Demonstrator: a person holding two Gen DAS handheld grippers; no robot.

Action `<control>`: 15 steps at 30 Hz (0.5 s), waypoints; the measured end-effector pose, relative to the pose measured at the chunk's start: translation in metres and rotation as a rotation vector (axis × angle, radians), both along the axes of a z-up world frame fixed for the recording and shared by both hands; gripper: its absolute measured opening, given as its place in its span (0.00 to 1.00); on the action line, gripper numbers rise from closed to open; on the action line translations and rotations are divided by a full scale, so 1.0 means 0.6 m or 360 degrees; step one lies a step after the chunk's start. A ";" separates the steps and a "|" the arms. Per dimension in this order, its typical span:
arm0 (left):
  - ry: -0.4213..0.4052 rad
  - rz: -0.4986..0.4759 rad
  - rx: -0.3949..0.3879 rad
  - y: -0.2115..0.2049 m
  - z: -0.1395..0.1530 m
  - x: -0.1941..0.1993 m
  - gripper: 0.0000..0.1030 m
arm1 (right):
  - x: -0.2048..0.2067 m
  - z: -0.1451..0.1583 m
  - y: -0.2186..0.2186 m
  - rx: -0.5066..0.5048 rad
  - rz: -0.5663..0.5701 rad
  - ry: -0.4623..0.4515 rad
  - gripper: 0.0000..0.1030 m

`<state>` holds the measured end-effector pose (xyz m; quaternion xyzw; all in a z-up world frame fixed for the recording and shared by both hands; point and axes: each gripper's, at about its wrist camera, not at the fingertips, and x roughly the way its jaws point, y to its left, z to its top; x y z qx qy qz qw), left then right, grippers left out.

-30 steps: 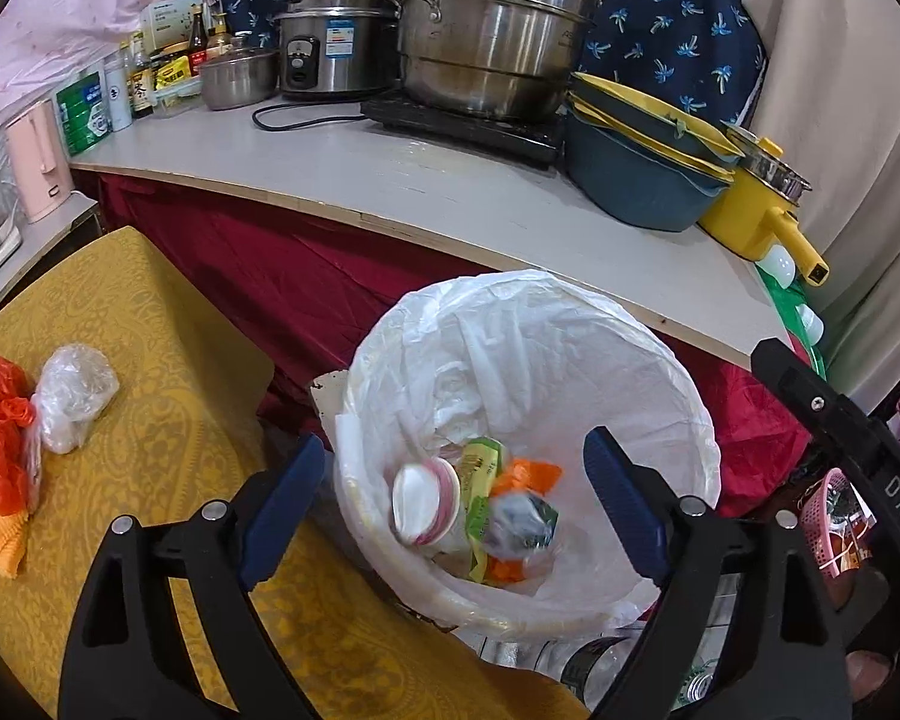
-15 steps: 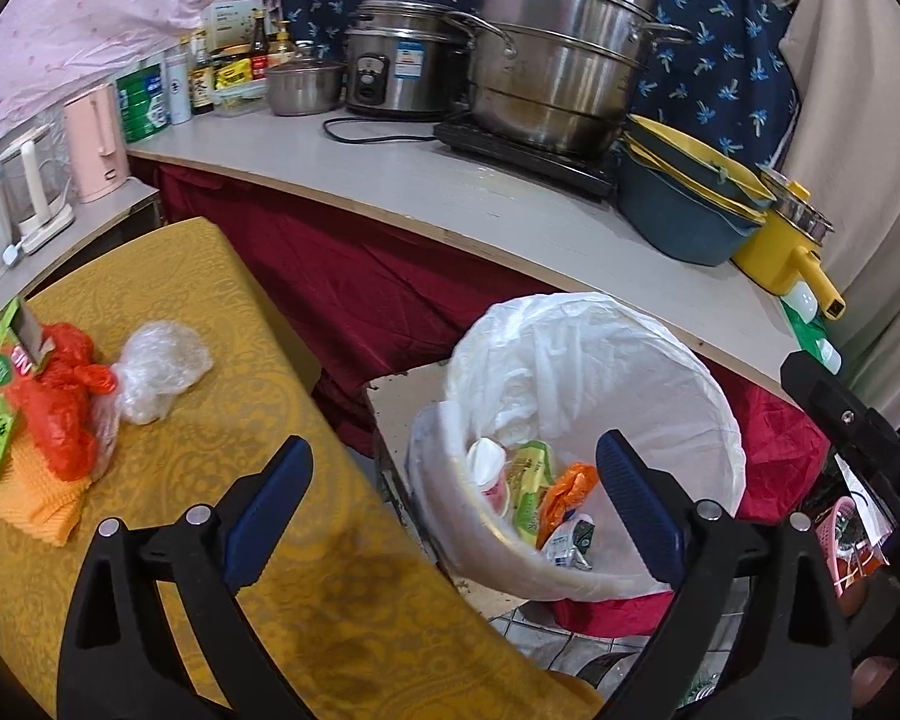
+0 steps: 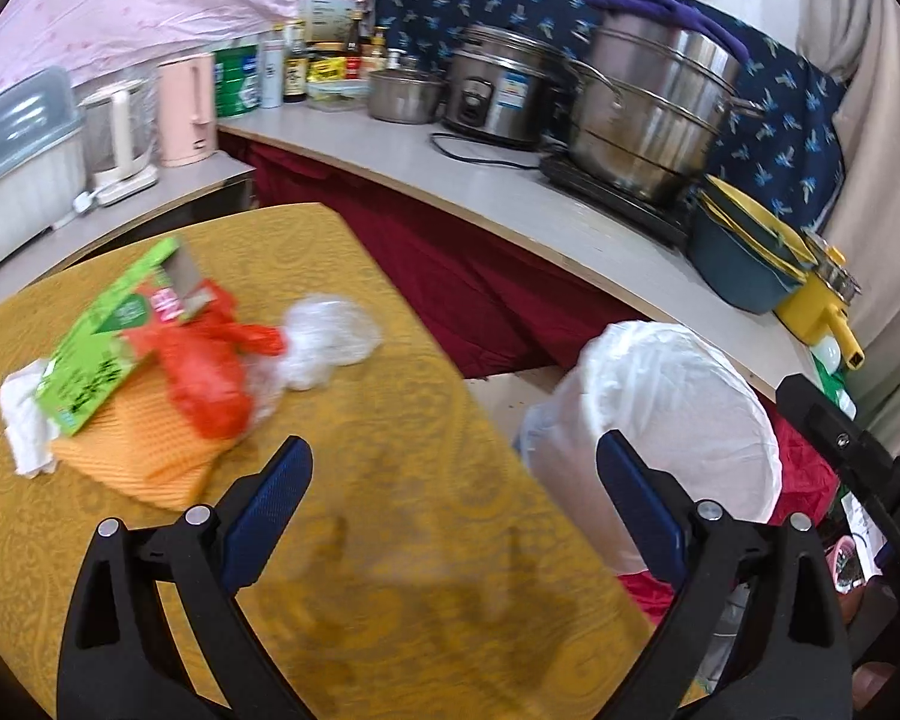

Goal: Collect trash
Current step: 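Move both tools back over the remaining trash on the table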

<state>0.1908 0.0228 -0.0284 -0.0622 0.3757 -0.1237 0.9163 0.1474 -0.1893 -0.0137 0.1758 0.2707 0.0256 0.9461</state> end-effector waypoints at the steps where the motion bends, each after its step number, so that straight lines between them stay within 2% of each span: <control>1: -0.0001 0.0018 -0.0002 0.014 0.000 -0.002 0.89 | 0.001 0.000 0.011 -0.0004 0.0017 0.0003 0.53; 8: 0.0010 0.0147 0.0002 0.130 -0.012 -0.011 0.89 | 0.025 -0.019 0.121 0.0013 0.0189 0.0070 0.53; 15: 0.0046 0.0262 0.0053 0.249 -0.045 -0.009 0.89 | 0.066 -0.049 0.239 -0.0033 0.0380 0.0150 0.53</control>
